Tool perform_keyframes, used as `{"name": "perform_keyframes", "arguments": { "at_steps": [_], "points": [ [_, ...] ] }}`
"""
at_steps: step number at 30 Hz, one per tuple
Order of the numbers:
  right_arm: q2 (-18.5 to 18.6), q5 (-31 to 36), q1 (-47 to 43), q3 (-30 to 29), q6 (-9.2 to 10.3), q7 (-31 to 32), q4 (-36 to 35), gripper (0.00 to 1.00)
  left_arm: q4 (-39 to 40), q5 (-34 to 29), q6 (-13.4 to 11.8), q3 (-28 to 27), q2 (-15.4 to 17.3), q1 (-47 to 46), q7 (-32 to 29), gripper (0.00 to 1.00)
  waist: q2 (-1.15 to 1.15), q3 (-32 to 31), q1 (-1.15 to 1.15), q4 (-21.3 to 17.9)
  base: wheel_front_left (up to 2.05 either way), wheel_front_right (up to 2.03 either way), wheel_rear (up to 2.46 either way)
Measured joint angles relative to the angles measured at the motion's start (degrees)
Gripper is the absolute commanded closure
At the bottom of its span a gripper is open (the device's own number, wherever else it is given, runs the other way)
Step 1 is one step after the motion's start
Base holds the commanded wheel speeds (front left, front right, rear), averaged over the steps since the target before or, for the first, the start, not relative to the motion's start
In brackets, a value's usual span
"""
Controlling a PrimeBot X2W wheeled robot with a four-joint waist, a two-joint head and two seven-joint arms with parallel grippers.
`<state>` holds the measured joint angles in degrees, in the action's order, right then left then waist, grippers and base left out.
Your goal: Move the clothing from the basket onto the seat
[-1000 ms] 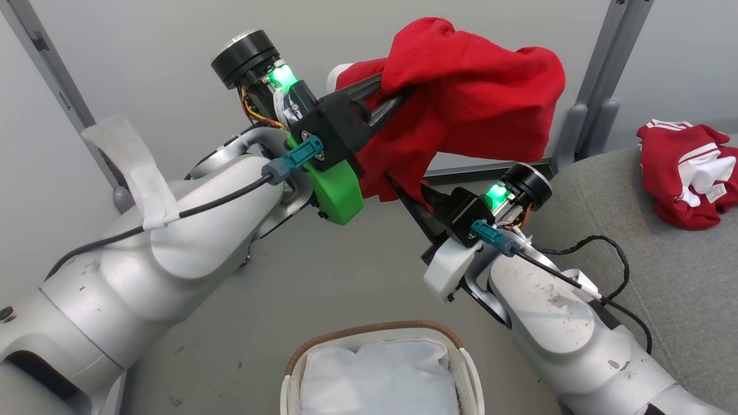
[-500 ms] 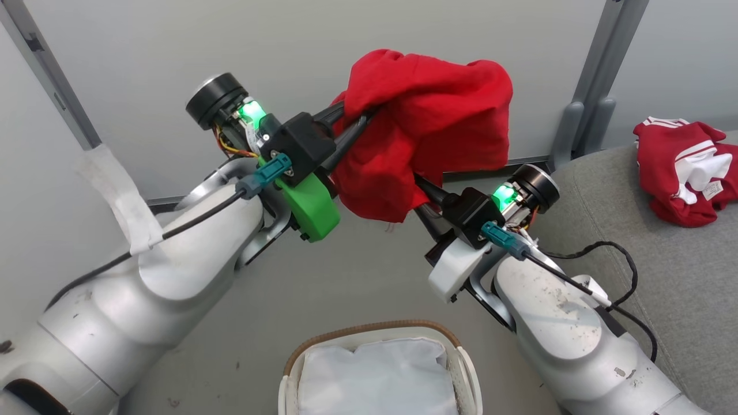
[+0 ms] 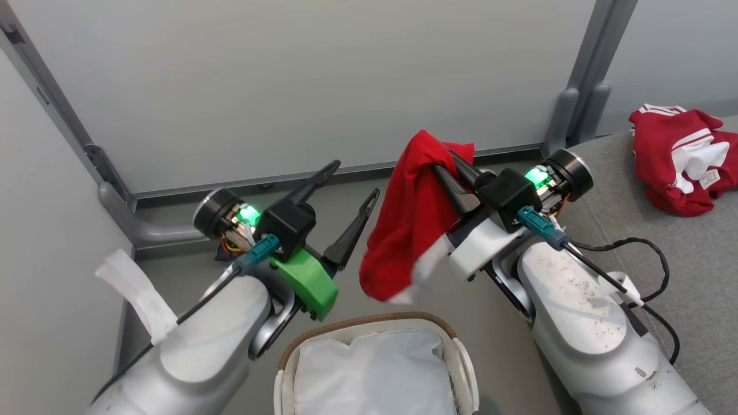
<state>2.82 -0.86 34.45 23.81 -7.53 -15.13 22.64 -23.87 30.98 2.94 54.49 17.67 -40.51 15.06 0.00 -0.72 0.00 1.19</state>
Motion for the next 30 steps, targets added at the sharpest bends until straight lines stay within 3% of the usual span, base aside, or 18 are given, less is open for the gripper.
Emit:
{"name": "perform_keyframes", "arguments": {
  "at_steps": [15,24,30],
  "points": [
    [-0.02,4.22,-3.34,-7.28,0.0,0.0,-3.11,1.0,0.57,-7.93,2.23,-11.73,-6.51,16.38,0.08,0.0,0.0,1.41,0.0,-0.42,0.0,0.0,0.0],
    [0.34,5.46,-3.33,-10.82,0.0,0.0,-3.85,1.0,0.8,-11.82,3.67,-16.07,-9.87,21.28,0.08,0.0,0.0,1.68,0.0,-1.48,0.0,0.0,0.0],
    [0.56,5.61,-3.0,-11.44,0.0,0.0,-4.39,1.0,1.07,-13.81,4.11,-18.83,-11.05,22.78,0.08,0.0,0.0,2.08,0.0,-4.24,0.0,0.0,0.0]
  ]
}}
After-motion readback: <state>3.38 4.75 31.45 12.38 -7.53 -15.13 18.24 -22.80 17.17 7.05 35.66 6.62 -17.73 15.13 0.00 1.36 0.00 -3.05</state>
